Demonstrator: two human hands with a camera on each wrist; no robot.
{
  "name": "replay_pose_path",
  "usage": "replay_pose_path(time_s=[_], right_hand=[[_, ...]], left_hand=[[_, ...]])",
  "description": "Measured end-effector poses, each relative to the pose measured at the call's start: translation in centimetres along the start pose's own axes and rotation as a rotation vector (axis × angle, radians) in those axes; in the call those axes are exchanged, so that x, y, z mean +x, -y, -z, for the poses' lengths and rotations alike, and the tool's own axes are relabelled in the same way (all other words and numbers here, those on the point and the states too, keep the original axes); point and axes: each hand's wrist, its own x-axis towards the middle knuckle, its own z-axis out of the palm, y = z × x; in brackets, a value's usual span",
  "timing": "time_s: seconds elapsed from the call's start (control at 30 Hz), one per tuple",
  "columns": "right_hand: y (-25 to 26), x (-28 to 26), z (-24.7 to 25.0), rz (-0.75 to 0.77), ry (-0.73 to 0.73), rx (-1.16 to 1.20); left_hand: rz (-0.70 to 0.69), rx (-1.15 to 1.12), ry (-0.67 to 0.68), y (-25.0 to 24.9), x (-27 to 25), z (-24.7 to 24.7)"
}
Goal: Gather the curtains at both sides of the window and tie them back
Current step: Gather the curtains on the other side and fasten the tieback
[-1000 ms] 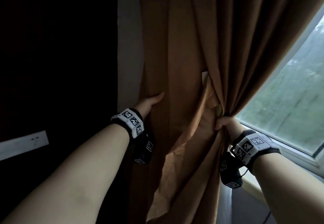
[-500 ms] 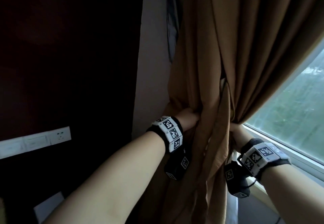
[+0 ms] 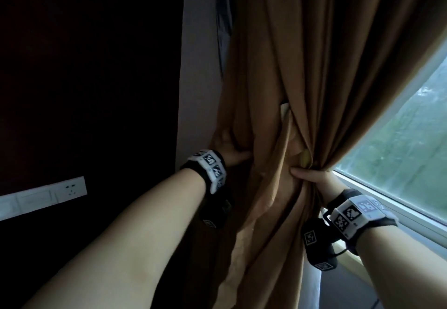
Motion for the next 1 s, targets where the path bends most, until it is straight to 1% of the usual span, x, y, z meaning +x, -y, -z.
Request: replay_pose_path(time_s=[0.07,0.1,0.17,0.27,0.33,0.4,0.47,0.57,0.67,0.73,0.77,0.83,0.9,0.93,0.97,1.0], right_hand=[[0.1,0.2,0.8,-0.053,0.015,0.007],[0.1,0.3,1.1,-0.069,0.013,0.006],[0.1,0.8,1.5,-0.087,-0.006,0.021],[-0.1,2.0,1.7,-0.078,-0.095,0.006],[-0.4,2.8,1.8,-0.047,-0.196,-0.045],[-0.4,3.3,1.6,-0.007,-0.317,-0.08],[-0.3,3.6,1.1,0.044,-0.407,-0.113],[-0.4,4.2,0.3,0.073,-0.469,-0.2],[-0.7,4.5,-0.4,0.071,-0.487,-0.247],[-0.8,4.4,-0.8,0.074,-0.472,-0.254],[-0.7,4.3,-0.9,0.079,-0.463,-0.244],[-0.7,4.0,-1.0,0.097,-0.443,-0.228],[-0.6,3.7,-1.1,0.135,-0.424,-0.223],[-0.7,3.5,-1.1,0.161,-0.406,-0.222],[-0.6,3.1,-1.3,0.189,-0.378,-0.225],[-0.6,2.8,-1.3,0.209,-0.36,-0.23]], left_hand=[[0.039,-0.13,-0.041,1.5,1.8,1.7],[0.054,-0.176,-0.034,2.2,2.6,2.4],[0.044,-0.202,0.052,2.9,3.8,3.3],[0.021,-0.226,0.154,3.1,5.3,3.4],[0.028,-0.164,0.145,3.0,6.2,3.5],[0.037,-0.099,0.095,3.0,6.8,3.8],[0.052,-0.047,0.034,3.5,7.9,4.5],[0.074,-0.044,-0.038,0.5,5.5,6.5],[-0.036,-0.061,-0.148,-2.1,3.3,7.3],[-0.113,-0.023,-0.155,-3.8,1.1,7.2],[-0.154,0.005,-0.127,-4.5,-0.2,6.8],[-0.21,0.027,0.026,-5.5,-2.8,5.4],[-0.182,0.024,0.227,-6.3,-5.0,3.1],[-0.137,0.044,0.29,-6.3,-5.6,1.9],[-0.108,0.092,0.305,-6.2,-5.8,0.7],[-0.092,0.149,0.287,-6.1,-5.9,-0.2]])
